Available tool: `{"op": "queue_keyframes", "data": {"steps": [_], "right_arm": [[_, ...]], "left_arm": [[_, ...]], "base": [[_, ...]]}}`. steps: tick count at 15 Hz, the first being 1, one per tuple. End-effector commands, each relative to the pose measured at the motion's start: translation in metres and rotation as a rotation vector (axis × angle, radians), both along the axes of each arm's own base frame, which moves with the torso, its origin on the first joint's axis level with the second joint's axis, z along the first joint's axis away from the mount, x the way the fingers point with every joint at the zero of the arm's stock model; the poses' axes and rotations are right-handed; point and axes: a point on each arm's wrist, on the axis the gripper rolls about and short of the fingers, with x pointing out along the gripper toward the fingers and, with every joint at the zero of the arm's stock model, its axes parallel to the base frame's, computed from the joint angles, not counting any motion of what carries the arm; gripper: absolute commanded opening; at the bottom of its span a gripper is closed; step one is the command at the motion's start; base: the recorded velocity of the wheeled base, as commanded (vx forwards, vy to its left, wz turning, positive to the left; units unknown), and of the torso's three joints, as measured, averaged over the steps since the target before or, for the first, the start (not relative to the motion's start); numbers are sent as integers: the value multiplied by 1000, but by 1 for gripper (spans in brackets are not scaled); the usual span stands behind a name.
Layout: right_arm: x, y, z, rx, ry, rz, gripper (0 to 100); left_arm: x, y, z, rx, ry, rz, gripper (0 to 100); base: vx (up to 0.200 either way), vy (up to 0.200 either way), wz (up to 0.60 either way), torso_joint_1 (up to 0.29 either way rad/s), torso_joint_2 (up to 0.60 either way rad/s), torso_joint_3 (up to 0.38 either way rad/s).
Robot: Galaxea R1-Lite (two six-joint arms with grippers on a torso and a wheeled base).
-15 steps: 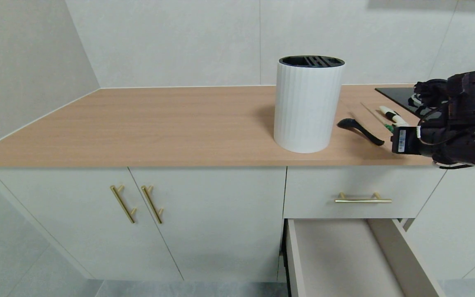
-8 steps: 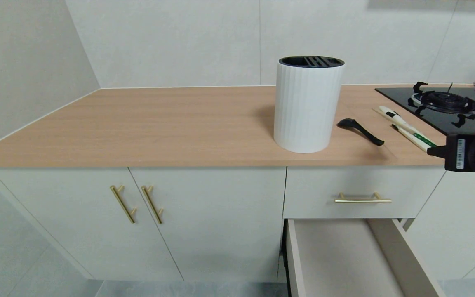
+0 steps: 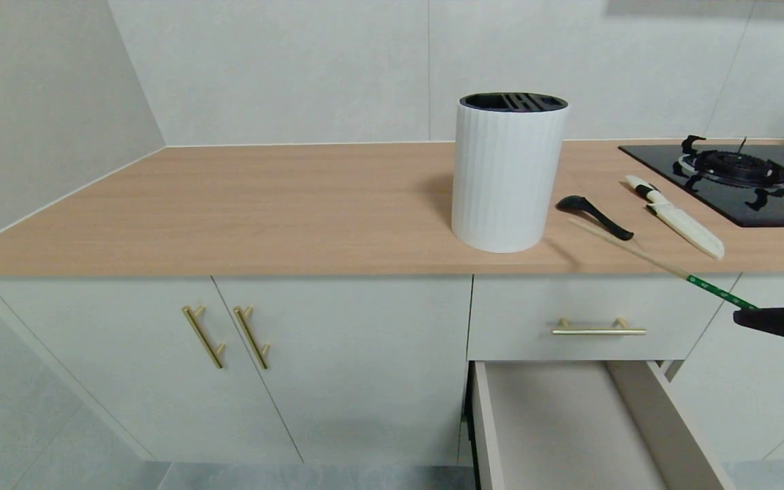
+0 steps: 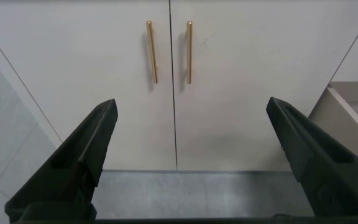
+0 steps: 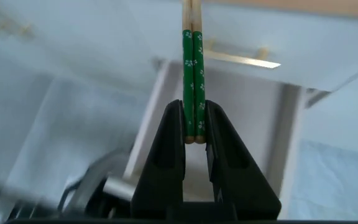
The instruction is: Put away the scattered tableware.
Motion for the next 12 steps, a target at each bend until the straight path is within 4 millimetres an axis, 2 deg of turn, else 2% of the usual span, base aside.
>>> {"op": "queue_keyframes", "data": {"steps": [1, 6, 12], "right_arm": [[-19, -4, 4, 13, -28, 67, 0], [-28, 9, -9, -23, 47, 237, 0], [-18, 20, -27, -58, 135, 283, 0]], "left_arm": [[0, 0, 0, 0, 0, 0, 100], [0, 0, 0, 0, 0, 0, 100], [0, 0, 0, 0, 0, 0, 100]], "base": [[0, 0, 0, 0, 0, 0], [0, 0, 0, 0, 0, 0], [0, 0, 0, -7, 16, 13]]}}
